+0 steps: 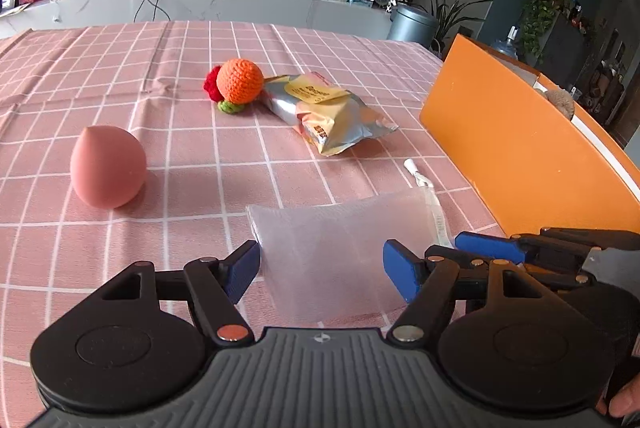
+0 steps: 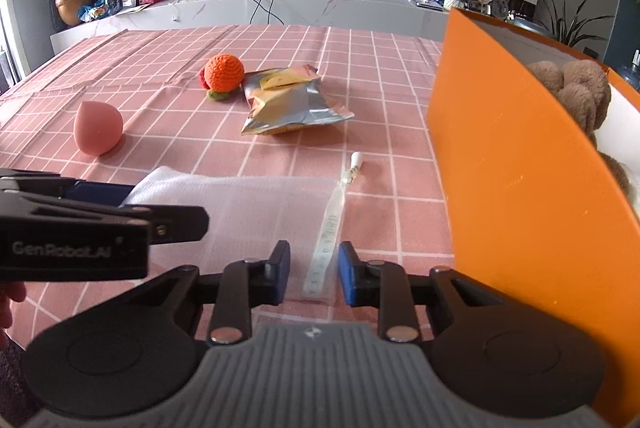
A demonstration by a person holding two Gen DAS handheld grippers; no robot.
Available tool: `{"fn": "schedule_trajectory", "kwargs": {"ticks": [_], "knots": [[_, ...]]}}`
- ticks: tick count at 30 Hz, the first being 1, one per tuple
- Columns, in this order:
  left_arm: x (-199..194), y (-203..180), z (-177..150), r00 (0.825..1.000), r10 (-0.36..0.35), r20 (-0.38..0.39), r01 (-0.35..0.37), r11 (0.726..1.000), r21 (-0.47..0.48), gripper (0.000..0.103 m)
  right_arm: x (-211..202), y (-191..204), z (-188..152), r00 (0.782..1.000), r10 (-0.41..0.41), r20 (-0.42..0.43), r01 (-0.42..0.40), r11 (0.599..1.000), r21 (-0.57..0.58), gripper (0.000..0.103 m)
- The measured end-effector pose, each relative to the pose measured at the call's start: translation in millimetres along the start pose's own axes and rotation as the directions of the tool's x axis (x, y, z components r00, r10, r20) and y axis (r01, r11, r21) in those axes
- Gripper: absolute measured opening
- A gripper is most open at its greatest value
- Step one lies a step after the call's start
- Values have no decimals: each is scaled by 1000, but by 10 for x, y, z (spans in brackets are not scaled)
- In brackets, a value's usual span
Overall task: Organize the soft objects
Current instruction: 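Grasp the clear plastic bag with the left tool, then grasp the yellow Deeyeo snack packet with the right tool while the left tool holds the clear bag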
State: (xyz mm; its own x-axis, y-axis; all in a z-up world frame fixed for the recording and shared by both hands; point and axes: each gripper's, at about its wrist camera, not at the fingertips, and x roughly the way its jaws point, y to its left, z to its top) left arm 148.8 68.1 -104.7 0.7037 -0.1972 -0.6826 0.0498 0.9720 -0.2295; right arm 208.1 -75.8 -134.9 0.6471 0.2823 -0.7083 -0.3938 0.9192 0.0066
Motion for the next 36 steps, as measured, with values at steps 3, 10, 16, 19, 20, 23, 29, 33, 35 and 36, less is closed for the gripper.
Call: {"fn": "schedule_trajectory", "kwargs": {"ticks": [3, 10, 16, 19, 20, 23, 29, 33, 35, 36], "knots": [[65, -42, 8, 1000, 1, -2, -1, 1000, 0, 82, 3, -11, -3, 1000, 7, 8, -7, 1000, 2, 25], [150, -175, 58, 1000, -17, -5, 17, 999, 35, 70, 23, 22, 7, 1000, 21, 21, -21, 1000, -13, 25], [210, -260, 76, 999, -49, -10, 49, 997, 55, 33, 30, 22, 5, 999, 28, 26, -27, 999, -20, 24], [213, -267, 59, 999, -47, -8, 47, 997, 66, 15, 25, 6, 7, 999, 35, 22, -34, 999, -13, 24], [213, -264, 56, 999, -53, -9, 53, 997, 63, 13, 22, 11, 6, 999, 34, 23, -34, 999, -16, 24], [207, -256, 44, 999, -53, -10, 53, 997, 56, 8, 18, 22, 12, 999, 38, 20, -38, 999, -19, 24], [144, -185, 67, 1000, -26, 5, 26, 999, 37, 7, -11, -6, 69, 999, 41, 31, -41, 999, -1, 24], [47, -114, 149, 999, 3, 39, -4, 1000, 26, 7, -51, 17, 162, 998, 36, 59, -35, 999, -8, 25], [2, -74, 196, 998, 21, 54, -23, 999, 24, 7, -61, 26, 233, 996, 35, 76, -35, 999, -3, 25], [-19, -50, 220, 998, 33, 62, -35, 999, 20, 7, -60, 32, 275, 996, 34, 85, -34, 999, 0, 26]]}}
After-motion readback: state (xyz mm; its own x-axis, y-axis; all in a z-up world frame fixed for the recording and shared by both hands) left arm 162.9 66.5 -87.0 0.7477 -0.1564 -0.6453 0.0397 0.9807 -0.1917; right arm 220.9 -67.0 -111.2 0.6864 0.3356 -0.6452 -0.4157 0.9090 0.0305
